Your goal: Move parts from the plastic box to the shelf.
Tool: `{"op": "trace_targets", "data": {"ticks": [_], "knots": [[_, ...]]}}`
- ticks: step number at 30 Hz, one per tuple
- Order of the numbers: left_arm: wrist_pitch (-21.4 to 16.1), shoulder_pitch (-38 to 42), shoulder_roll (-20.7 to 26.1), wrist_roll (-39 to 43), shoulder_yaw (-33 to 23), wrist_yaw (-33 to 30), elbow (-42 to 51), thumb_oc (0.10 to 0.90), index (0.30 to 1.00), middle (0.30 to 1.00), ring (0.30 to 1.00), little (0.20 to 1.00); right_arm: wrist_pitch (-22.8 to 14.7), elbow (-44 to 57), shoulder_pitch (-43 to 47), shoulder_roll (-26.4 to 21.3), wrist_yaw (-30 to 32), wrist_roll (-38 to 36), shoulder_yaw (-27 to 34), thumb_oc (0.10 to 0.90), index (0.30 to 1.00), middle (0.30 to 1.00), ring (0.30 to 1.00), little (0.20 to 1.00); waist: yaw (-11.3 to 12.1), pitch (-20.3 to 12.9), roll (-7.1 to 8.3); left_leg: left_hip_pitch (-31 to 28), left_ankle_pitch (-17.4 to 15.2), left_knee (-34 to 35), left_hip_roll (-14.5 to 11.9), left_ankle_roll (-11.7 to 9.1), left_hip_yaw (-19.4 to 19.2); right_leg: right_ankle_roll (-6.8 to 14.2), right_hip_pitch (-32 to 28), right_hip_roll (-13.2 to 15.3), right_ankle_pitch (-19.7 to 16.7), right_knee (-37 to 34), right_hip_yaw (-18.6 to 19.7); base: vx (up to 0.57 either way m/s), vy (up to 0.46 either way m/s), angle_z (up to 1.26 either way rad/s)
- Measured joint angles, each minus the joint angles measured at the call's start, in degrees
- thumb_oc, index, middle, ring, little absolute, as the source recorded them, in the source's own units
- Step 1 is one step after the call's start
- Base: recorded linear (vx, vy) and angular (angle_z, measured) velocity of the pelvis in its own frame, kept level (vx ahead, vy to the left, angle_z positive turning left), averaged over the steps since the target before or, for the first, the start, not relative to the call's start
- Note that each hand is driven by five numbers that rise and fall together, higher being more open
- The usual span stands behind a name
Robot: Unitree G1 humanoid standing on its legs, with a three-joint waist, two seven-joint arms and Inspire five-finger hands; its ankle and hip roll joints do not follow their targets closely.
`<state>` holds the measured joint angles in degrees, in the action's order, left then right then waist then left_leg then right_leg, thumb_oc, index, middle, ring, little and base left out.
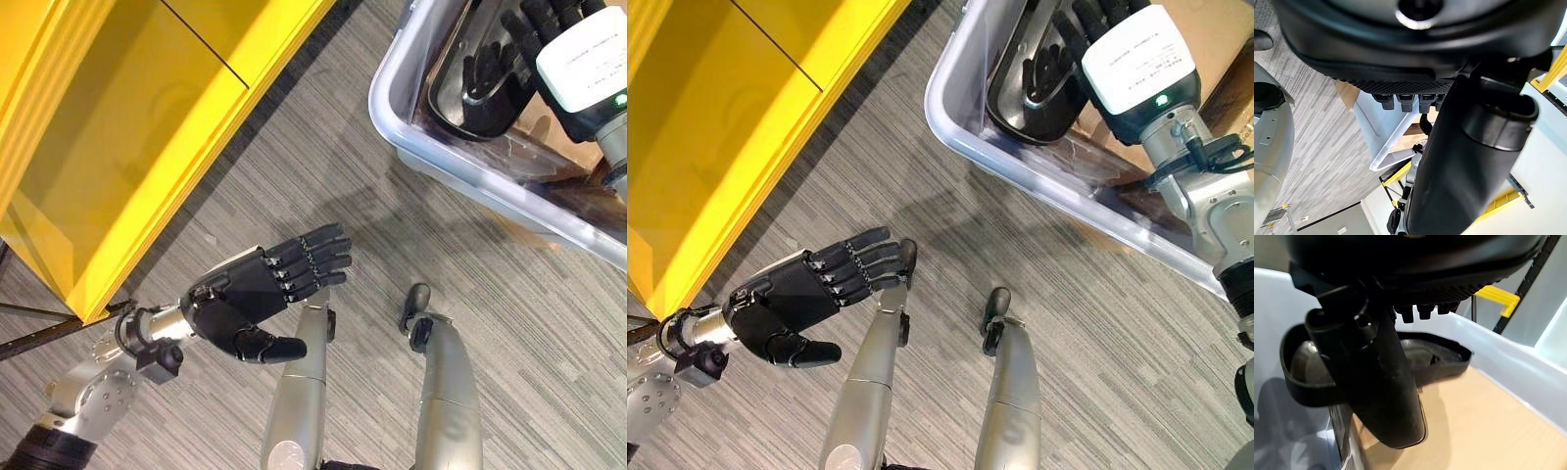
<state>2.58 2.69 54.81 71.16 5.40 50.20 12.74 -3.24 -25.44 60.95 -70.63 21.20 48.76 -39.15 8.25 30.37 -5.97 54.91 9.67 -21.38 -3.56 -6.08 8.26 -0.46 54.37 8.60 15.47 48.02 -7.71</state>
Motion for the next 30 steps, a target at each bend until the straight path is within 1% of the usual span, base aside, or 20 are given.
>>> {"op": "trace_targets", "data": {"ticks": [4,7,8,9,11,14,15,18,19,20,21,22,23,24,25,26,27,28,29,30], "knots": [[0.0,2.9,0.6,1.9,0.1,-1.7,0.3,0.9,1.0,1.0,1.0,1.0,0.0,1.2,0.9,-0.2,-0.1,-1.0,-1.3,0.9,1.0,1.0,1.0,1.0,-0.3,0.0,-0.02,5.2,-2.4,-6.4,0.7,-0.1,0.1,-0.1,4.5,0.3,1.3,4.4,1.0,0.01,-0.001,-0.01],[0.0,3.2,0.9,3.0,0.0,-2.6,0.3,0.9,1.0,1.0,1.0,1.0,1.2,3.8,2.2,-2.4,0.7,-2.6,-1.7,0.9,1.0,1.0,1.0,1.0,-0.5,0.0,-0.03,10.0,-4.8,-12.7,1.1,0.0,0.2,-0.7,8.3,0.4,3.0,8.6,1.9,0.03,-0.011,-0.05],[0.0,3.1,0.9,2.9,0.1,-2.8,0.3,0.9,1.0,1.0,1.0,1.0,1.7,4.1,2.6,-2.8,0.7,-3.1,-1.7,0.9,1.0,1.0,1.0,1.0,-0.5,0.0,-0.03,10.9,-5.0,-13.6,1.2,-0.2,0.2,-0.7,9.1,0.4,3.1,9.3,2.0,0.07,-0.029,0.03],[-0.1,2.9,1.4,3.4,0.6,-3.0,0.8,0.9,1.0,1.0,1.0,1.0,2.3,4.7,2.6,-4.7,1.6,-5.3,-1.8,0.9,1.0,1.0,1.0,1.0,-0.5,0.0,0.02,13.6,-6.4,-17.5,2.5,0.0,0.8,-0.6,11.8,0.6,4.2,12.6,3.1,0.06,-0.027,0.02],[-0.3,2.8,1.6,4.6,1.1,-2.9,1.0,0.9,1.0,1.0,1.0,1.0,2.8,5.1,3.4,-6.2,3.1,-6.4,-1.7,0.9,1.0,1.0,1.0,1.0,-0.5,-0.1,0.02,17.1,-8.2,-21.8,3.4,-0.3,1.3,-0.4,14.8,0.6,5.2,15.7,4.0,0.05,-0.023,-0.03],[-0.3,3.2,1.7,5.1,1.3,-2.9,0.5,0.9,1.0,1.0,1.0,1.0,3.6,5.2,6.1,-7.4,5.2,-7.3,-1.2,0.9,1.0,1.0,1.0,1.0,-1.5,-0.1,-0.01,22.3,-9.5,-26.5,4.5,-0.7,1.7,0.5,19.7,0.3,6.2,19.7,5.6,0.07,-0.008,-0.06],[-0.3,3.8,2.4,5.0,1.5,-2.9,-0.1,0.9,1.0,1.0,1.0,1.0,4.2,5.0,7.9,-8.1,5.5,-7.3,-1.3,0.9,1.0,1.0,1.0,1.0,-2.0,-0.1,-0.05,24.9,-10.4,-30.0,5.9,-0.6,1.7,1.0,22.4,-0.5,6.6,22.7,7.3,0.1,0.006,-0.01],[-0.4,4.0,3.0,5.8,1.2,-2.1,-0.2,0.9,1.0,1.0,1.0,1.0,4.8,4.5,8.8,-9.0,5.5,-7.5,-0.8,0.9,1.0,1.0,1.0,1.0,-2.0,-0.1,-0.09,28.3,-12.0,-35.6,7.1,-0.8,1.6,1.9,25.5,-0.6,7.9,27.2,9.1,0.13,0.041,-0.03],[0.1,4.7,3.0,7.2,1.5,-1.3,-0.9,0.9,1.0,1.0,1.0,1.0,4.7,4.3,10.5,-9.5,4.9,-8.0,-2.2,0.9,1.0,1.0,1.0,1.0,-2.1,-0.1,-0.09,29.8,-14.5,-39.6,8.6,-0.2,1.9,2.1,26.8,-0.6,8.8,30.0,10.2,0.1,0.028,-0.14],[0.2,5.1,2.9,7.7,1.4,-1.2,-1.1,0.9,1.0,1.0,1.0,1.0,4.7,4.4,11.4,-9.6,3.9,-8.7,-2.2,0.9,1.0,1.0,1.0,1.0,-1.9,-0.2,-0.11,31.5,-15.0,-42.5,9.1,-0.6,1.7,3.1,28.4,-0.7,9.6,32.6,11.3,0.15,0.041,-0.14],[0.2,5.8,2.9,8.0,1.4,-1.2,-1.3,0.9,1.0,1.0,1.0,1.0,4.7,4.4,12.2,-9.6,3.4,-9.0,-2.2,0.839,0.915,0.915,0.915,0.915,-2.1,-0.2,-0.11,32.6,-15.0,-42.7,9.2,-0.6,1.4,3.3,29.5,-0.8,9.8,33.0,11.7,0.14,0.042,-0.13],[0.6,7.2,3.4,8.9,1.6,-1.2,-2.0,0.9,1.0,1.0,1.0,1.0,4.5,4.3,13.7,-9.8,2.4,-9.7,-2.4,0.686,0.701,0.701,0.701,0.701,-2.3,-0.2,-0.11,33.8,-15.0,-43.7,9.2,-0.6,1.3,1.9,30.6,-1.7,11.9,36.9,11.8,0.12,0.044,0.04],[0.9,8.2,4.3,9.5,1.7,-1.2,-2.8,0.9,1.0,1.0,1.0,1.0,4.5,4.2,14.3,-9.9,1.2,-10.7,-2.7,0.518,0.465,0.465,0.465,0.465,-2.5,-0.2,0.01,34.8,-15.0,-46.0,9.5,-0.6,1.1,0.2,30.2,-2.5,13.9,41.4,11.2,0.09,0.039,0.17],[0.8,8.8,5.1,9.8,1.5,-1.2,-3.2,0.9,1.0,1.0,1.0,1.0,4.4,3.9,14.5,-10.2,0.4,-11.5,-2.7,0.4,0.3,0.3,0.3,0.3,-2.8,-0.2,0.24,35.8,-15.0,-47.4,10.1,-1.0,0.7,1.3,29.9,-2.9,16.2,42.4,11.6,0.06,0.028,0.24],[0.7,9.3,5.0,9.9,1.2,-1.3,-3.8,0.9,1.0,1.0,1.0,1.0,4.4,3.1,15.8,-10.2,-0.2,-12.3,-2.5,0.4,0.3,0.3,0.3,0.3,-3.2,-0.2,0.23,36.9,-15.2,-48.2,10.1,-1.0,0.4,0.9,31.1,-2.6,16.5,43.0,11.9,0.07,0.042,0.11],[0.8,9.5,5.0,10.5,1.5,-1.3,-4.5,0.9,1.0,1.0,1.0,1.0,4.3,2.3,16.9,-10.0,-0.7,-13.6,-2.7,0.4,0.3,0.3,0.3,0.3,-3.3,-0.3,0.24,38.0,-17.9,-50.8,10.7,0.5,0.5,0.9,31.9,-2.4,16.5,43.0,11.9,0.07,0.05,-0.19],[1.2,8.9,5.0,10.7,2.0,-1.3,-5.0,0.9,1.0,1.0,1.0,1.0,4.2,1.7,17.0,-9.9,-0.6,-14.0,-2.9,0.4,0.3,0.3,0.3,0.3,-3.0,-0.3,0.17,37.8,-19.4,-52.7,10.9,1.4,0.6,1.0,32.1,-2.5,16.5,43.3,11.9,0.08,0.066,-0.44],[1.7,8.5,5.0,10.7,2.4,-1.2,-6.0,0.9,1.0,1.0,1.0,1.0,3.8,0.6,16.9,-9.9,-0.5,-14.0,-2.9,0.4,0.3,0.3,0.3,0.3,-2.6,-0.3,0.18,37.7,-19.1,-53.2,11.0,0.7,0.5,1.1,32.2,-3.1,16.7,44.4,11.9,0.06,0.046,-0.33],[1.9,8.5,5.1,10.8,2.3,-1.2,-7.6,0.9,1.0,1.0,1.0,1.0,3.6,0.3,16.5,-9.8,-0.6,-14.8,-3.2,0.4,0.3,0.3,0.3,0.3,-3.1,-0.3,0.2,37.7,-19.1,-53.7,10.7,0.6,-0.4,0.1,31.9,-3.4,18.5,46.5,12.3,0.04,0.04,-0.04],[1.9,8.5,5.2,11.3,2.1,-1.3,-8.4,0.9,1.0,1.0,1.0,1.0,3.6,0.3,16.2,-9.9,-0.7,-15.6,-3.3,0.4,0.3,0.3,0.3,0.3,-3.5,-0.4,0.29,37.7,-19.1,-53.8,10.7,0.6,-1.1,-0.3,30.6,-3.7,19.1,46.6,12.1,0.02,0.029,0.23]]}}
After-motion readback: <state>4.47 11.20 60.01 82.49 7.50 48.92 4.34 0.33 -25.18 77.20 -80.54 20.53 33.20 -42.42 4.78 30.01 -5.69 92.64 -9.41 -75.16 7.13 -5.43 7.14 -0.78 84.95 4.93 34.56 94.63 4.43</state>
